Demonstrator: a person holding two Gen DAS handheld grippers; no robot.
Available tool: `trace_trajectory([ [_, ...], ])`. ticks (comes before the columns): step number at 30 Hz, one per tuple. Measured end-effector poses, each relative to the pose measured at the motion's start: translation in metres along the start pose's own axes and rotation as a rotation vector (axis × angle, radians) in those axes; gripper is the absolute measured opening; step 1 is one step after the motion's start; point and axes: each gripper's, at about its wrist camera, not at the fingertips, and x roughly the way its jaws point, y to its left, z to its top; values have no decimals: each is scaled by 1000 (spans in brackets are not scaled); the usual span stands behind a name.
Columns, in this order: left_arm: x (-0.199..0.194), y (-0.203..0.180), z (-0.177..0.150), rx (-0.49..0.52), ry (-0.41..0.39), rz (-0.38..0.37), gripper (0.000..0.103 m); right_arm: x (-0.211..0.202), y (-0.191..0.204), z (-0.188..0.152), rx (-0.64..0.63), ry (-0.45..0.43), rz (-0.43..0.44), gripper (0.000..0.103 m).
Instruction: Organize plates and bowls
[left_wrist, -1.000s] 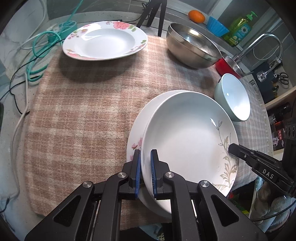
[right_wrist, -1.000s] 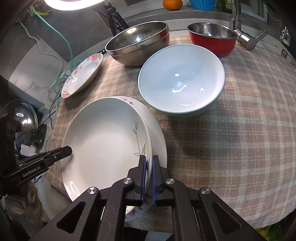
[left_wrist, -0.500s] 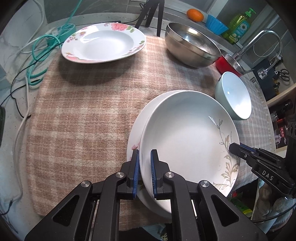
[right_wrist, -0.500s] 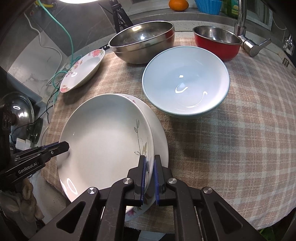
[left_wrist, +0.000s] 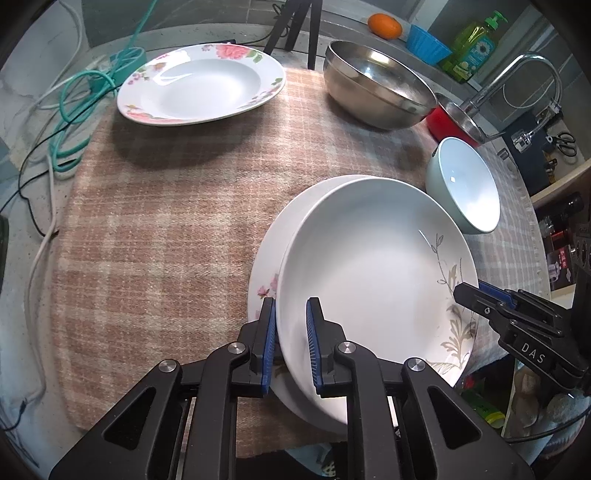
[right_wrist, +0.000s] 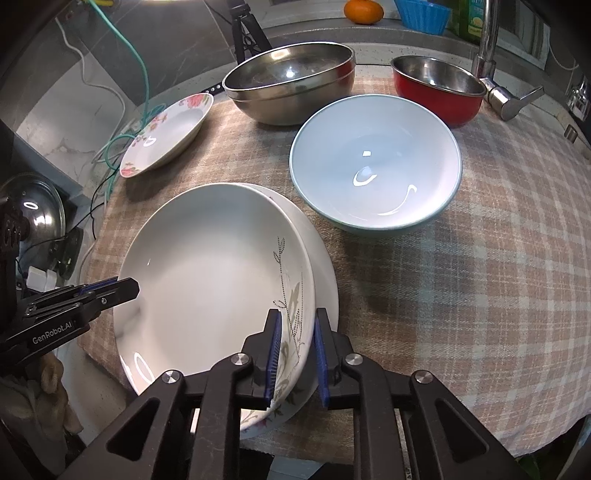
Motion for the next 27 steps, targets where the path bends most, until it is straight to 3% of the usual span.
trace_trajectory([
  [13, -10, 8, 1, -17, -18, 2, 15, -2, -1, -1, -8, 3, -14, 19],
  [27, -39, 35, 13, -69, -85, 4, 15, -29, 12, 11, -27, -75, -20, 19],
])
